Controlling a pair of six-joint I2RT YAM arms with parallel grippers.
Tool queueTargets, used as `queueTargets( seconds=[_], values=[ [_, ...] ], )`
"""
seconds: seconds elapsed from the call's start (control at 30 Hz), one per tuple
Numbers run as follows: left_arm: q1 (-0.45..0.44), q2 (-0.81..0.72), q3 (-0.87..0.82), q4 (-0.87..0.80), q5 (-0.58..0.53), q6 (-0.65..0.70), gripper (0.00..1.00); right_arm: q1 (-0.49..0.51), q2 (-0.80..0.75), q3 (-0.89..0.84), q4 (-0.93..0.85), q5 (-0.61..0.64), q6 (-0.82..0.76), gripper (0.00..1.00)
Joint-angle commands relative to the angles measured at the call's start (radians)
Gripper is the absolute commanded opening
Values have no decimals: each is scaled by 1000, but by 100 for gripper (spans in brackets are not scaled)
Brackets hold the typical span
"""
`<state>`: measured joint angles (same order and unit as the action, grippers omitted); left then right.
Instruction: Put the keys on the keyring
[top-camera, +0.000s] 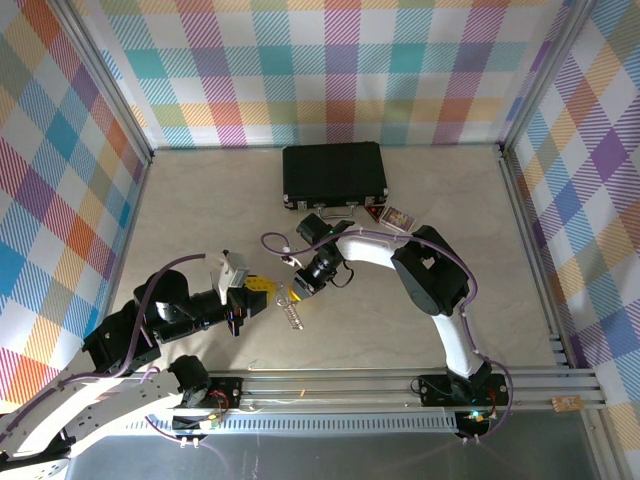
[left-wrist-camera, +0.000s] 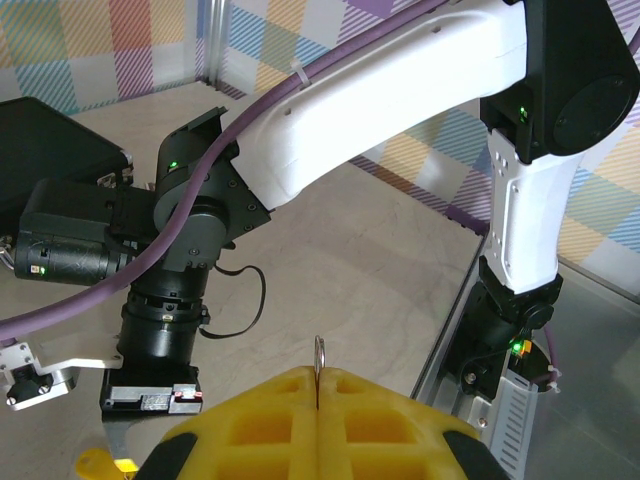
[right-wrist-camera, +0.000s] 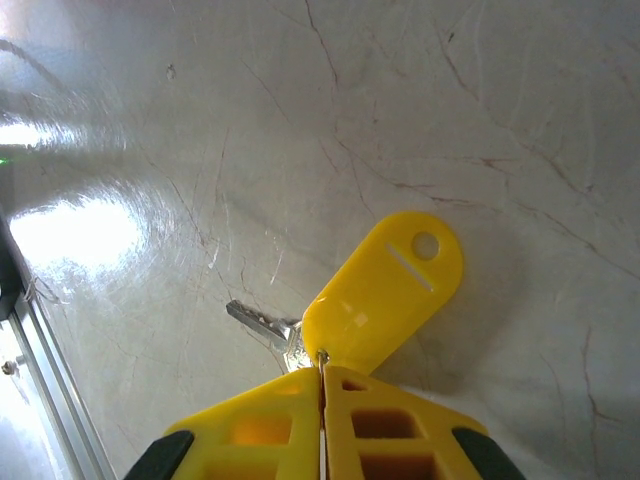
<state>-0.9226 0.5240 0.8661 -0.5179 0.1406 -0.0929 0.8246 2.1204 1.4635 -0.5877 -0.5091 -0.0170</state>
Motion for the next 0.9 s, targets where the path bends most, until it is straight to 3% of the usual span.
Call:
queueTargets(
  seconds=[0.0,0.33,0.6,0.87],
  values=[
    [-10,-11,-5,43,3,-5,0,7,8,20,-25,-13,-31,9],
    [-10,-18,-11,40,4,-4,0,8,4,13,-27,-4,-38,10],
    [-10,-24,-8,33,1,-3,0,8,-12,4,-25,-2,-49,0],
    [-10,-14,-6,59,62,37,0,8,-279,-215,222,-46,-114,0]
  ],
)
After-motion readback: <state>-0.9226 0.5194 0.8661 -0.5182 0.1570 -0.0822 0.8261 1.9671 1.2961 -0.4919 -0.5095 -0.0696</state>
